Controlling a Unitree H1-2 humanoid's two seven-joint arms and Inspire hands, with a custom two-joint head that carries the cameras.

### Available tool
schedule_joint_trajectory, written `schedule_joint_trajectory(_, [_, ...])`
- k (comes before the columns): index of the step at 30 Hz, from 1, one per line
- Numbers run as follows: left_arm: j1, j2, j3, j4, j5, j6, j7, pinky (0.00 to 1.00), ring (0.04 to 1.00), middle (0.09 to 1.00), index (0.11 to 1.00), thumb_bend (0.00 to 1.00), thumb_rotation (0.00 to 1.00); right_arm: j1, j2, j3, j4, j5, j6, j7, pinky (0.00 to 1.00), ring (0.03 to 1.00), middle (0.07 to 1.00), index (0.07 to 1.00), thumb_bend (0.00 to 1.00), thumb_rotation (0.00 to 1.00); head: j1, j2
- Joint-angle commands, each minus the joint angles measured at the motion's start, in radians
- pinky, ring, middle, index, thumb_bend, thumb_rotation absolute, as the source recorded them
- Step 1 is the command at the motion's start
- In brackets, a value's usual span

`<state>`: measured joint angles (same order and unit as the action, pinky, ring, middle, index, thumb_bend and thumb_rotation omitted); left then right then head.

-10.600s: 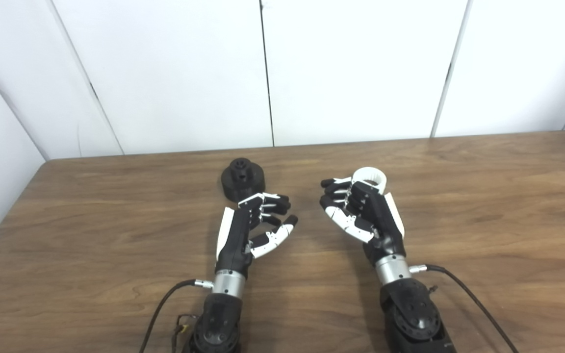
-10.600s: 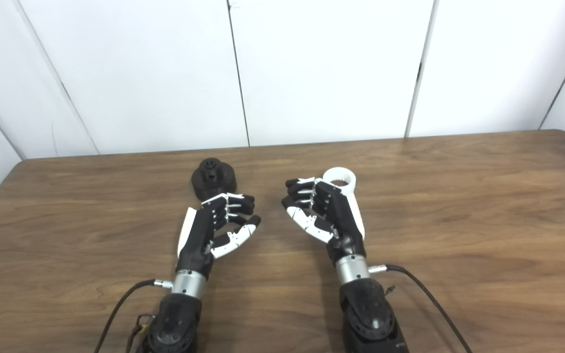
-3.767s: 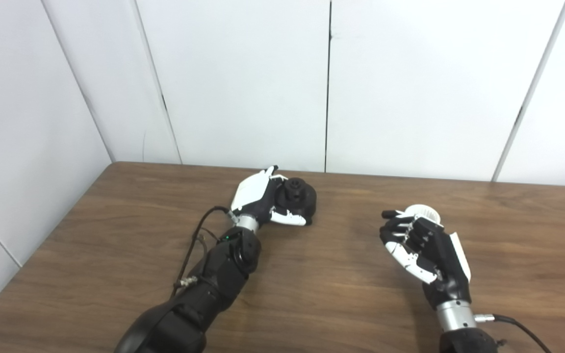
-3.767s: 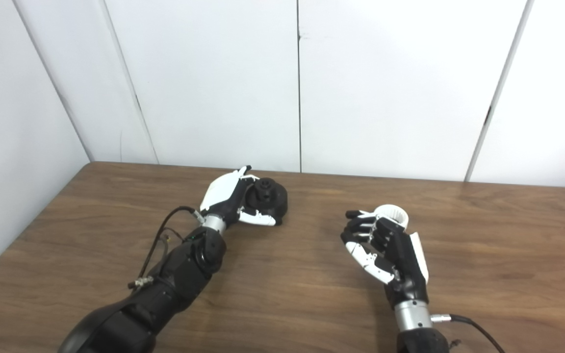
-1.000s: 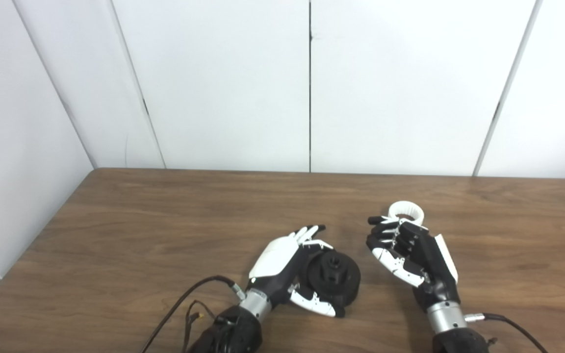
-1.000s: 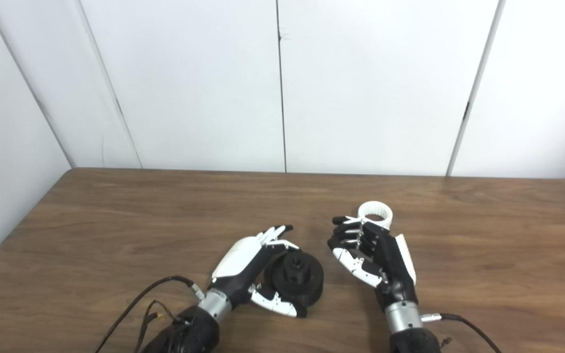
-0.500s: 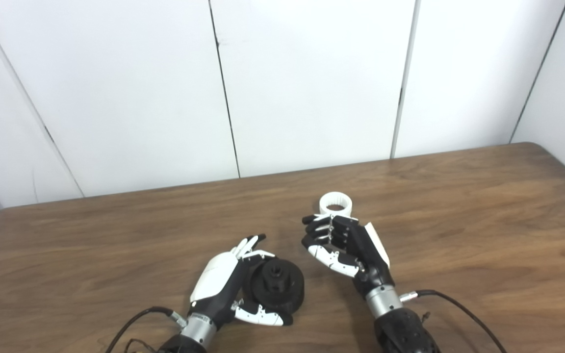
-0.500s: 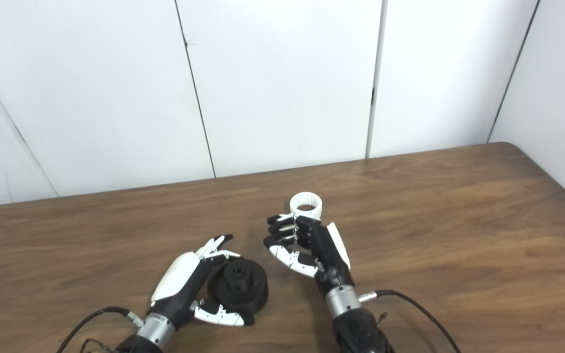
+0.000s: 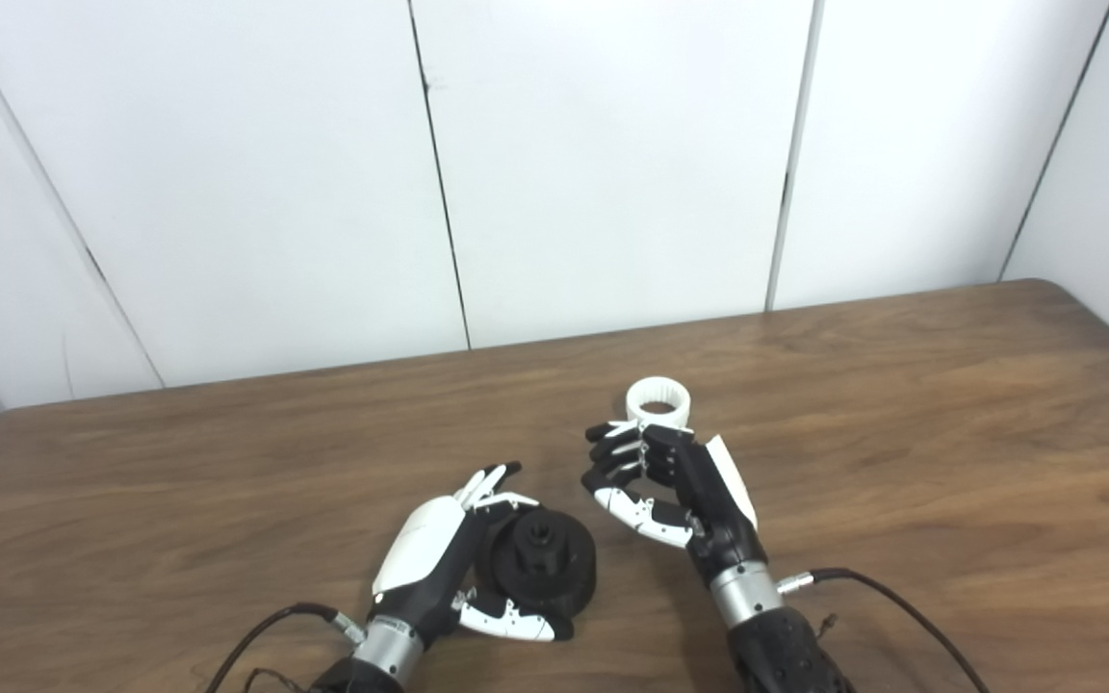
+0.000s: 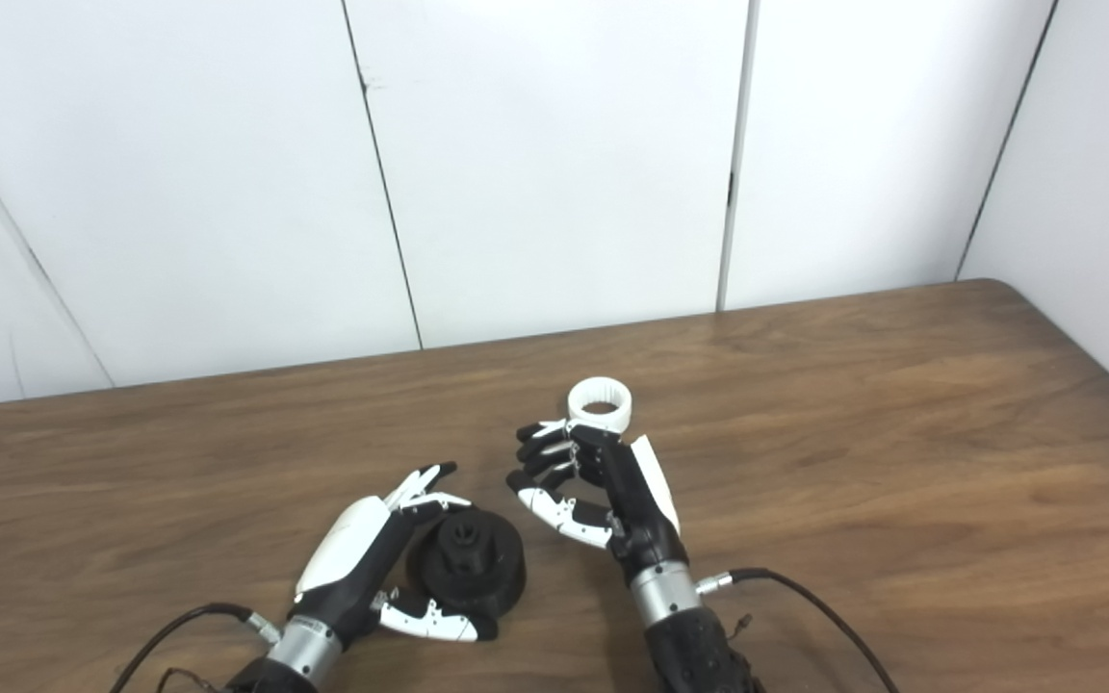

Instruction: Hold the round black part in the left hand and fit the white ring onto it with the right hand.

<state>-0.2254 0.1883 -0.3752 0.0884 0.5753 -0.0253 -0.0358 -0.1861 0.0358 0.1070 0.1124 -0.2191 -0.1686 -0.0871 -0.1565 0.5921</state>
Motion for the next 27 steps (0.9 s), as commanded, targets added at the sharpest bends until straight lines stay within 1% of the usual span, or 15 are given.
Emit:
schedule_joint_trajectory(1, [-0.006,0.014,0.002,0.005,0.01,-0.027,0.0,0.97,1.0,0.98,0.592,0.95,0.23,0.023,-0.008,0.009,0.032,-0.041,-0.03,-0.022,0.49,0.574,0.674,0.498,0.5,0.15,-0.001,0.0])
schedule_joint_trajectory(4, [-0.002,0.016,0.004,-0.001,0.011,-0.021,-0.006,0.98,1.0,0.982,0.592,0.95,0.24,0.015,-0.011,0.0,0.03,-0.094,-0.034,-0.074,0.48,0.582,0.679,0.498,0.5,0.15,-0.003,0.0])
schedule_joint_trajectory(6, [0.001,0.016,0.005,-0.006,0.012,-0.013,-0.011,0.98,1.0,0.984,0.593,0.95,0.24,0.005,-0.025,-0.003,0.026,-0.153,-0.033,-0.118,0.46,0.579,0.681,0.498,0.5,0.15,-0.001,-0.001])
schedule_joint_trajectory(9, [0.002,0.015,0.007,-0.001,0.01,-0.017,-0.009,0.98,1.0,0.986,0.593,0.95,0.24,-0.009,-0.047,-0.006,0.029,-0.235,-0.033,-0.184,0.47,0.595,0.687,0.498,0.5,0.15,-0.005,-0.006])
schedule_joint_trajectory(12, [0.001,0.012,0.008,0.006,0.008,-0.024,-0.004,0.97,1.0,0.981,0.592,0.95,0.22,-0.024,-0.068,-0.012,0.03,-0.312,-0.016,-0.246,0.57,0.681,0.719,0.499,0.5,0.16,-0.007,-0.008])
schedule_joint_trajectory(13, [0.0,0.011,0.007,0.007,0.008,-0.023,-0.006,0.97,1.0,0.981,0.592,0.95,0.22,-0.029,-0.075,-0.014,0.028,-0.328,-0.01,-0.258,0.58,0.693,0.724,0.499,0.5,0.16,-0.007,-0.008])
schedule_joint_trajectory(14, [0.0,0.01,0.007,0.008,0.009,-0.021,-0.006,0.98,1.0,0.981,0.593,0.95,0.22,-0.033,-0.082,-0.018,0.026,-0.337,-0.006,-0.264,0.63,0.727,0.74,0.499,0.5,0.16,-0.008,-0.009])
schedule_joint_trajectory(15, [-0.001,0.01,0.006,0.006,0.013,-0.02,-0.007,0.98,1.0,0.981,0.594,0.95,0.22,-0.04,-0.093,-0.023,0.017,-0.344,0.01,-0.262,0.69,0.769,0.766,0.499,0.5,0.15,-0.008,-0.009])
schedule_joint_trajectory(17, [-0.001,0.01,0.004,0.005,0.018,-0.02,-0.007,0.97,1.0,0.982,0.595,0.95,0.23,-0.05,-0.107,-0.031,0.005,-0.352,0.032,-0.256,0.72,0.795,0.786,0.499,0.5,0.15,-0.008,-0.01])
schedule_joint_trajectory(19, [-0.002,0.01,0.007,0.007,0.014,-0.022,-0.007,0.98,1.0,0.984,0.595,0.95,0.23,-0.064,-0.129,-0.038,-0.005,-0.344,0.042,-0.24,0.73,0.819,0.811,0.499,0.5,0.16,-0.006,-0.01])
schedule_joint_trajectory(27, [0.002,0.007,0.018,0.008,0.007,-0.035,-0.008,0.99,1.0,0.982,0.593,0.95,0.22,-0.111,-0.201,-0.046,-0.026,-0.334,0.09,-0.175,0.73,0.857,0.86,0.499,0.5,0.16,-0.003,-0.007])
